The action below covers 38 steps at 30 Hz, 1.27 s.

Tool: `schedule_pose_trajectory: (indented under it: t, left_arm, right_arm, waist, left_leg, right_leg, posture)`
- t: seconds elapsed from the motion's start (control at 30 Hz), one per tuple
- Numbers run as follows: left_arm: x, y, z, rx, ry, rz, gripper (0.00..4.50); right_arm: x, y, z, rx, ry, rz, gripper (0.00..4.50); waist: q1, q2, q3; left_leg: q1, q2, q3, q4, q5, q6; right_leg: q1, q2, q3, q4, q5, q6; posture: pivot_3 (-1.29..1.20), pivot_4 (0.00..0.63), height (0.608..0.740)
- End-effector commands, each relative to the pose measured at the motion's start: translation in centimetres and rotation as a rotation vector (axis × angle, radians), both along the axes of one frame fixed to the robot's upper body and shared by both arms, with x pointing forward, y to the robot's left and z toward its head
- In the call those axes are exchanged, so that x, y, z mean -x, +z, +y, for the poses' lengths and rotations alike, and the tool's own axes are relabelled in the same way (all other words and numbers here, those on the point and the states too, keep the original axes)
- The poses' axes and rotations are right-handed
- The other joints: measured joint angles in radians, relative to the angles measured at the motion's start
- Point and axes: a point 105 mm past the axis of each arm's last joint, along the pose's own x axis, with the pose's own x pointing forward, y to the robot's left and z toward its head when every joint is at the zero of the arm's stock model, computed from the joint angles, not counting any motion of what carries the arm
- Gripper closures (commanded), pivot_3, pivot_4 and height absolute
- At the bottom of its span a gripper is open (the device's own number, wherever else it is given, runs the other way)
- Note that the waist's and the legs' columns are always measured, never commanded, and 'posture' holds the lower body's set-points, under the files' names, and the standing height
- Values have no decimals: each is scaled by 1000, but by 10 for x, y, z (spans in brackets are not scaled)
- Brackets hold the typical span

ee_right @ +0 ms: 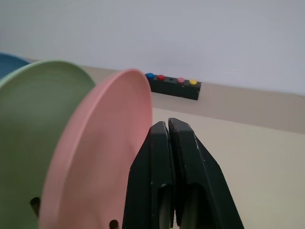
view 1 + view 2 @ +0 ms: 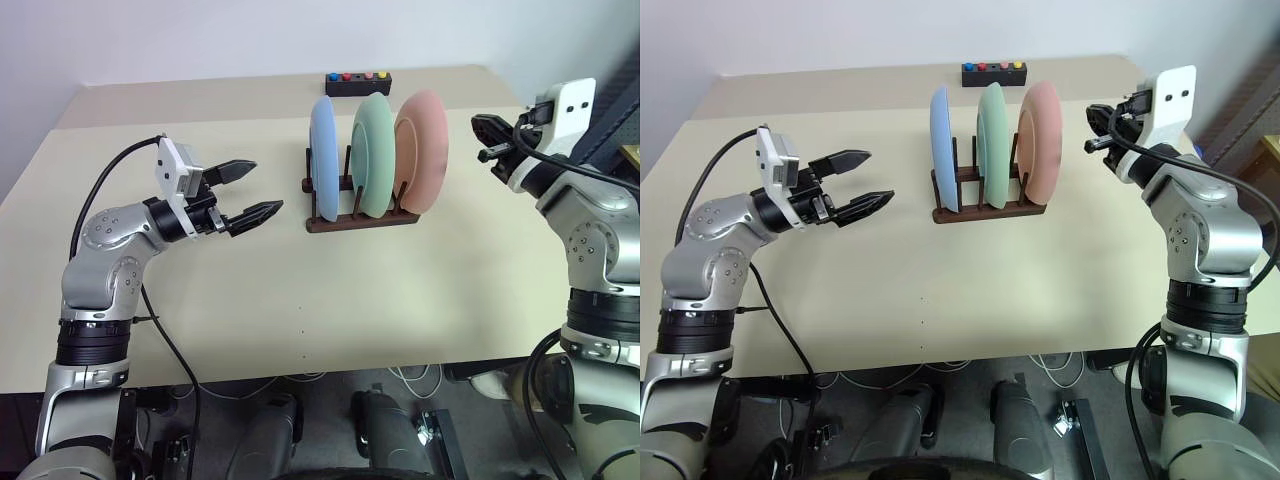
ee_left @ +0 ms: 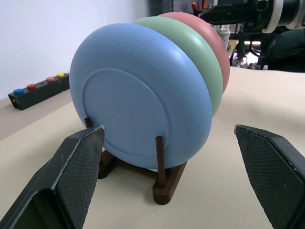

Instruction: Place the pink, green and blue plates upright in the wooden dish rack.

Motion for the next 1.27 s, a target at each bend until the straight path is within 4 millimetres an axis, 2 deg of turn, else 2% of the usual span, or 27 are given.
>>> schedule_pose_trajectory:
  t: [0.03,0.13,0.17,0.23,0.3,0.37,0.47,0.5,0.6,0.7,0.87,0.97,1.1,1.27]
  left_arm:
    - [3,12,3,-11,-5,-48,0]
    - [0,12,7,-30,6,-48,0]
    - [-1,12,9,-32,9,-45,0]
    - [-5,13,14,-48,32,-53,0]
    - [-11,16,19,-46,54,-53,0]
    - [-17,18,22,-40,67,-49,0]
    - [-21,19,25,-43,72,-52,0]
    - [-21,19,25,-50,68,-57,0]
    - [-21,6,34,-104,83,-71,0]
    - [-20,-4,45,-137,95,-67,0]
    - [-4,-8,40,-133,-7,-55,0]
    - [3,-14,33,-143,-58,-40,0]
    - [6,-16,29,-147,-75,-45,0]
    - [7,-18,24,-153,-100,-38,0]
  right_arm:
    - [14,38,-6,-145,66,-127,4456]
    - [29,53,-9,-228,165,-176,4456]
    - [34,56,-8,-232,203,-181,4222]
    - [60,70,6,-268,403,-241,3599]
    - [90,75,24,-258,613,-263,2651]
    - [107,63,44,-176,727,-204,1704]
    - [116,29,63,-14,795,-91,231]
    - [119,20,66,14,821,-60,57]
    - [122,-1,68,125,841,-12,57]
    - [122,-9,68,179,847,-7,57]
    - [117,-13,60,283,742,-65,57]
    - [114,-16,65,281,741,-68,57]
    - [112,-20,72,307,737,-80,57]
    - [111,-22,69,306,731,-71,57]
  waist:
    - [0,0,0]
    - [0,0,0]
    - [0,0,0]
    - [0,0,0]
    - [0,0,0]
    - [1,0,0]
    - [1,-1,-1]
    - [0,-1,-1]
    - [-1,-1,-1]
    - [-3,-1,-1]
    - [6,-1,-1]
    - [4,-1,-1]
    - [2,-1,-1]
    - [3,-1,-1]
  left_leg:
    - [0,0,0,0,0,0]
    - [0,0,0,0,0,0]
    - [0,0,0,0,0,0]
    - [0,0,0,0,0,0]
    - [0,0,0,0,0,0]
    - [0,0,-1,0,0,0]
    - [0,0,-1,1,0,1]
    - [0,0,-1,1,0,1]
    - [0,0,0,2,0,1]
    - [1,0,0,1,0,1]
    - [0,0,-1,1,-1,1]
    - [0,0,-1,1,-1,1]
    - [0,0,-2,1,-1,1]
    - [0,0,-2,1,-1,1]
  right_leg:
    - [0,0,0,0,0,0]
    - [0,0,0,0,0,0]
    - [0,0,0,0,0,0]
    - [0,0,0,0,0,0]
    - [0,0,0,0,0,0]
    - [0,0,-1,0,0,0]
    - [2,0,-1,-1,0,0]
    - [2,0,-1,-1,0,0]
    - [2,0,-1,-2,0,1]
    - [2,0,-1,-2,0,1]
    - [3,-1,-1,-4,1,1]
    - [3,-1,-2,-6,1,2]
    - [4,-1,-1,-6,1,1]
    - [4,-1,-2,-6,1,1]
  posture:
    - [0,150,740]
    - [0,150,740]
    - [0,150,740]
    - [0,150,740]
    - [0,150,740]
    - [0,150,740]
    - [0,150,740]
    - [0,150,740]
    - [0,150,740]
    - [0,150,740]
    - [0,150,740]
    - [0,150,740]
    - [0,150,740]
    - [0,150,740]
